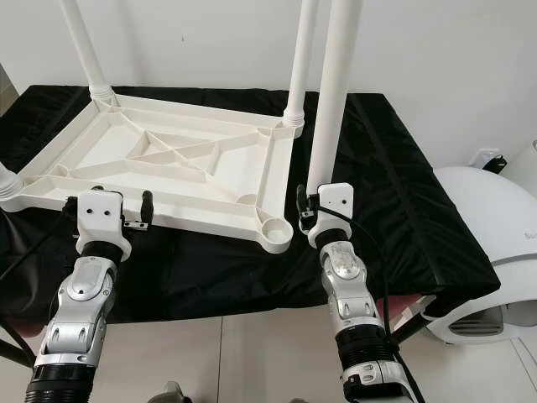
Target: Building children table
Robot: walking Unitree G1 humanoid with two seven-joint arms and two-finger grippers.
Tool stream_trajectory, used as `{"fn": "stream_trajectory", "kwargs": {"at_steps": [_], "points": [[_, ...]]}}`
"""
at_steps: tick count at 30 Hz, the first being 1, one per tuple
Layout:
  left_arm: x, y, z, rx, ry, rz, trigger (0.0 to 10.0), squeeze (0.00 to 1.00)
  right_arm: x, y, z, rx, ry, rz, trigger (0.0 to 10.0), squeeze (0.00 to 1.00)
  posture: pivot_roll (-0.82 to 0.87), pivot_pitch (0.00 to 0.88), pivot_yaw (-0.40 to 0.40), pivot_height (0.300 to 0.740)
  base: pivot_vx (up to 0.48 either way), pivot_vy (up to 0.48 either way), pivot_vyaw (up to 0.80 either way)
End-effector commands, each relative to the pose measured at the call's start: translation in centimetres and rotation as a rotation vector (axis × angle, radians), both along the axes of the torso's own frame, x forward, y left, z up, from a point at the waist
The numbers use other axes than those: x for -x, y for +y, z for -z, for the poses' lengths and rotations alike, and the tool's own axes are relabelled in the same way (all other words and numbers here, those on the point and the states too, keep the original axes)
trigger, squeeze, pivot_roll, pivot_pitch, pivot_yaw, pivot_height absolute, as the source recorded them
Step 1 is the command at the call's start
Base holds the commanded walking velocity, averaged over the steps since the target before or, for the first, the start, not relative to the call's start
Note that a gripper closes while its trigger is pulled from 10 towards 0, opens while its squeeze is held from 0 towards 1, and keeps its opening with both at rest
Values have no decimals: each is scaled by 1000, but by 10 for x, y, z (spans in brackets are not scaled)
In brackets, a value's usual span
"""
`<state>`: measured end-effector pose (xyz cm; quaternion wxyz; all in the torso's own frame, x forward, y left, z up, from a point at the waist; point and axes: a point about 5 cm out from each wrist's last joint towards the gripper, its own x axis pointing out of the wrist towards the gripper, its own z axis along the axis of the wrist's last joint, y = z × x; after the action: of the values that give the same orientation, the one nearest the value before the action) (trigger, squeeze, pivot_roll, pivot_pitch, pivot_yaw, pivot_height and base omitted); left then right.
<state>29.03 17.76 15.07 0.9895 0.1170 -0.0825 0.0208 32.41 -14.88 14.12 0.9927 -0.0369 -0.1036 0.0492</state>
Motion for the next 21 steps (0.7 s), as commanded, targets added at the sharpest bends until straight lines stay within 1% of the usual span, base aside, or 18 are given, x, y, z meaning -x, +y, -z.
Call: {"fn": "stream_trajectory", "kwargs": {"at_steps": [1,14,15,19,21], "points": [[2,3,0,8,-19,-62,10000,0,-1,-1,-1,-2,-11,3,10000,0,94,87,-42,740,0,0,0],[5,-3,-1,0,-35,-6,10000,0,-2,0,-2,-3,-13,5,10000,0,96,89,-38,740,0,0,0],[7,-6,-1,1,-40,18,10000,0,-1,-1,-1,-5,-11,7,10000,0,98,95,-37,740,0,0,0],[8,-8,-1,3,-43,36,10000,0,-1,0,-1,-5,-10,8,10000,0,99,96,-36,740,0,0,0],[10,-12,-1,2,-42,64,10000,0,-1,0,-1,-7,-10,9,10000,0,101,97,-34,740,0,0,0]]}}
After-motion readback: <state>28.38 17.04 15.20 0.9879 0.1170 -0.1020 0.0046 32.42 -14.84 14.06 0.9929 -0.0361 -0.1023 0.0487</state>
